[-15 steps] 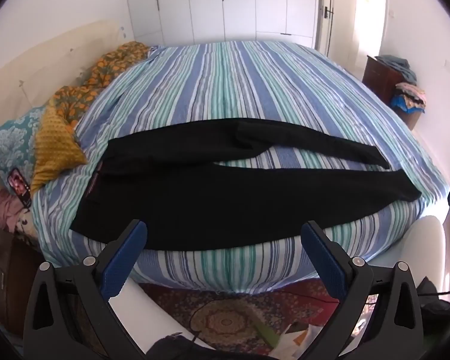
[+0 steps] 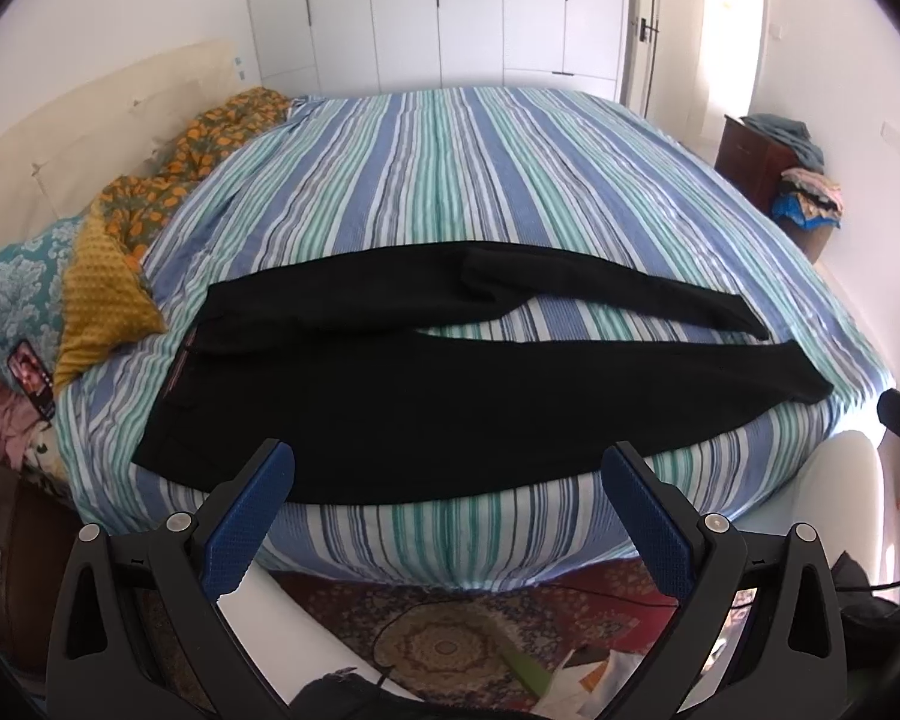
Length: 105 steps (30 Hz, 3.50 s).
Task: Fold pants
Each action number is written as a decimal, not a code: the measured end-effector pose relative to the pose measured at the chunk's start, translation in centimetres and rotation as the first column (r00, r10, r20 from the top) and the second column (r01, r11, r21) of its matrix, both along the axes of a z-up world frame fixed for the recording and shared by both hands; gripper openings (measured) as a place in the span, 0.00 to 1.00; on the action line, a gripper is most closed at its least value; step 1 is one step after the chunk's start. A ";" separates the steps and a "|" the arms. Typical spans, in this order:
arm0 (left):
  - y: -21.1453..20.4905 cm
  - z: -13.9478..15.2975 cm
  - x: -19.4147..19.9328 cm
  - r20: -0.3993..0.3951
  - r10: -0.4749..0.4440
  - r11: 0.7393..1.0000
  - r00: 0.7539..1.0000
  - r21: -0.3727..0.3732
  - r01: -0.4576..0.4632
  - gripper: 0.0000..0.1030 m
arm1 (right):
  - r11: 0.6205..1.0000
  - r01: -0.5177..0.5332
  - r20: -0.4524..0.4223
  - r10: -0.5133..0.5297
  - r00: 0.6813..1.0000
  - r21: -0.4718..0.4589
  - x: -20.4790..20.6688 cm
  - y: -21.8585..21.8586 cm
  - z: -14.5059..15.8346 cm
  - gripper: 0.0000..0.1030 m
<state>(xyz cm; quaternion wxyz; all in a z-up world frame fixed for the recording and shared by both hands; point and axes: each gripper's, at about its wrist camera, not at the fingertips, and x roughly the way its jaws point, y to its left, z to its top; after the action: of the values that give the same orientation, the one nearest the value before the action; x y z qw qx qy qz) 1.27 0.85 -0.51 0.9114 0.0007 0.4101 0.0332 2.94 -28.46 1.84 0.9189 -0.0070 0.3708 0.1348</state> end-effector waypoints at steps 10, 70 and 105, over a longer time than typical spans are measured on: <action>-0.9 0.4 -0.3 0.030 -0.041 0.999 0.999 0.006 0.041 0.99 | 1.000 -0.008 0.014 0.008 1.000 0.002 -0.2 0.4 -0.1 1.00; -0.7 -0.7 0.1 -0.005 -0.044 0.999 0.999 -0.014 0.044 0.99 | 0.998 -0.019 -0.023 0.018 1.000 -0.053 0.0 2.1 -0.4 1.00; -1.5 -0.3 -0.1 0.010 -0.065 0.998 0.998 0.001 0.065 0.99 | 0.997 -0.068 -0.018 0.067 0.998 -0.022 0.0 2.9 -1.4 1.00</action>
<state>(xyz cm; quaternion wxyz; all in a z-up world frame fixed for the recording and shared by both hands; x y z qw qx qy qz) 1.18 -0.63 -0.82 0.9141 0.0141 0.4053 0.0035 2.99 -25.59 0.39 0.9105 -0.0290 0.3796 0.1616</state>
